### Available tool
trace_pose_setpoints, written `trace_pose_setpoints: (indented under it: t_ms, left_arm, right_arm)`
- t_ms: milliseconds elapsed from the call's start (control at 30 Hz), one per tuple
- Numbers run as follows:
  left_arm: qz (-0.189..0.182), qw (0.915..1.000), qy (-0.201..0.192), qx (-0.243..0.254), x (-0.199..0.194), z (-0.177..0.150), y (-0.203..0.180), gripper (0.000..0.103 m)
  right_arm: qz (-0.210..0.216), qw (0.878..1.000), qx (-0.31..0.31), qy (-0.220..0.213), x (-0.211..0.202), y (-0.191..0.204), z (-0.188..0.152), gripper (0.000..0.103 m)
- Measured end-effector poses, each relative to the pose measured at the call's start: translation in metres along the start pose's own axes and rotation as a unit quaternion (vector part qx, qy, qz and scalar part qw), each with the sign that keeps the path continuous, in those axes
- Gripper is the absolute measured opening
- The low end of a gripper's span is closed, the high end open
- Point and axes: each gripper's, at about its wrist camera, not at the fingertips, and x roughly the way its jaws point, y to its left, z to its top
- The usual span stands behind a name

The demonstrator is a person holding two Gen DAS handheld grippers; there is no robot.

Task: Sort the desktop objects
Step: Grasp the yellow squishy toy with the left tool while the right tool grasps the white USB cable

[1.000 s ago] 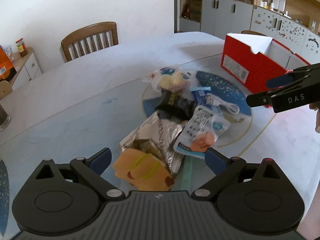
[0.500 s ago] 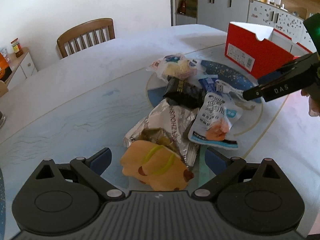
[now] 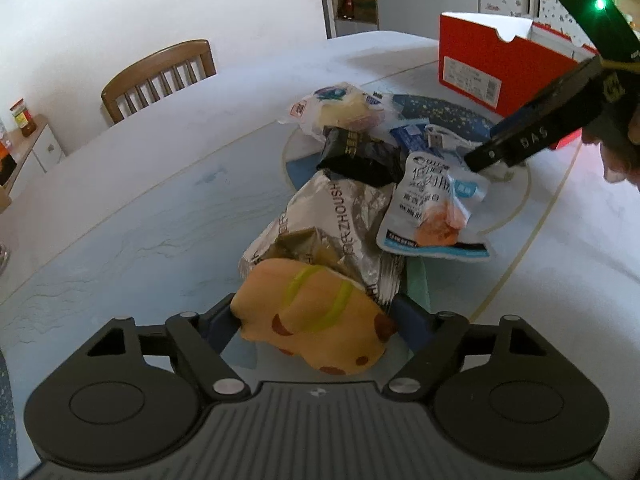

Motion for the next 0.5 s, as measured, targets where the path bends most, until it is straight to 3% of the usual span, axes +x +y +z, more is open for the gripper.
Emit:
trace_pose_setpoints:
  t_ms: [233,500]
  left_arm:
    - [0.007,1.0000,0.001,-0.007,0.001,-0.001,0.001,0.077]
    - [0.005,0.9997,0.001,-0.023,-0.002,0.000,0.003,0.074]
  right_arm:
    - [0.005,1.000,-0.004,-0.008,0.003,0.008,0.005,0.042]
    - [0.002,1.000,-0.017,-0.014,-0.001,0.015,0.004,0.014]
